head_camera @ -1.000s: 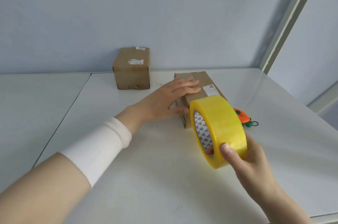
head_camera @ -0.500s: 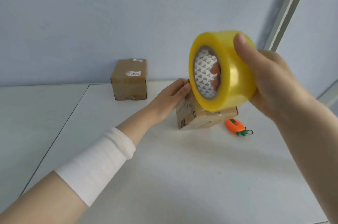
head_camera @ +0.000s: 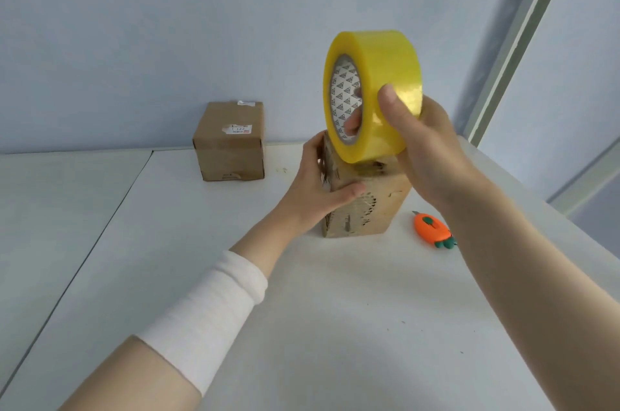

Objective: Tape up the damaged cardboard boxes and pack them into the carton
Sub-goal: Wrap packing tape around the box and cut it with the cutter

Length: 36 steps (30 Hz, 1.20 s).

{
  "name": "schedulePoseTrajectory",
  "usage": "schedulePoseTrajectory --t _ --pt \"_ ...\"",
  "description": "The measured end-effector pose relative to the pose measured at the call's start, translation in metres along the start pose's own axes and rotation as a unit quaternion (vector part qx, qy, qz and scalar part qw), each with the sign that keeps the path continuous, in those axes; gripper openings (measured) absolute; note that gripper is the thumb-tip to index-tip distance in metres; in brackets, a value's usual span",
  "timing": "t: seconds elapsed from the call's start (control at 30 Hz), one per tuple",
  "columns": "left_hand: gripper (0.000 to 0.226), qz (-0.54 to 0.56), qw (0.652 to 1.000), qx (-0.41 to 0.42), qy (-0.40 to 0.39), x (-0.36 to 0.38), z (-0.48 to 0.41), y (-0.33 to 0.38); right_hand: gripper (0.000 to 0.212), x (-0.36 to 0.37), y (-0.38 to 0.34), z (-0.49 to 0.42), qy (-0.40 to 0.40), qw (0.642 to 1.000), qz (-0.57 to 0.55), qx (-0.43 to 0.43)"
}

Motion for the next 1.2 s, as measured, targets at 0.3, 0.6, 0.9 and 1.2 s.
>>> schedulePoseTrajectory --t 0.3,0.6,0.9,1.2 --pt "0.086 -0.012 0.998 -0.054 -0.009 -0.002 -0.014 -0.022 0.038 -0.009 -0.003 0.024 0.068 0.996 -0.005 -0.049" --pt "0.09 -0.005 0.999 -0.023 -0.025 0.001 -0.01 -0.012 0.058 -0.003 0.006 0.029 -0.001 0.996 0.055 -0.07" --pt "0.131 -0.036 0.999 -0.015 -0.029 0.005 -0.007 0.0 0.054 -0.028 0.008 0.076 0.087 0.993 -0.044 -0.067" --pt "0.114 -0.018 1.0 -0.007 -0.016 0.009 -0.003 -0.001 0.057 -0.029 0.019 0.091 0.092 0.994 -0.034 -0.047"
Point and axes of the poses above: each hand's wrist, its own z-axis away from the middle knuckle, its own x-axis out of the palm, y = z × x, the point moved 8 cm from there along -z, towards the middle knuckle, and after that the axes turned 2 degrees about -y, right-handed, at the moved point
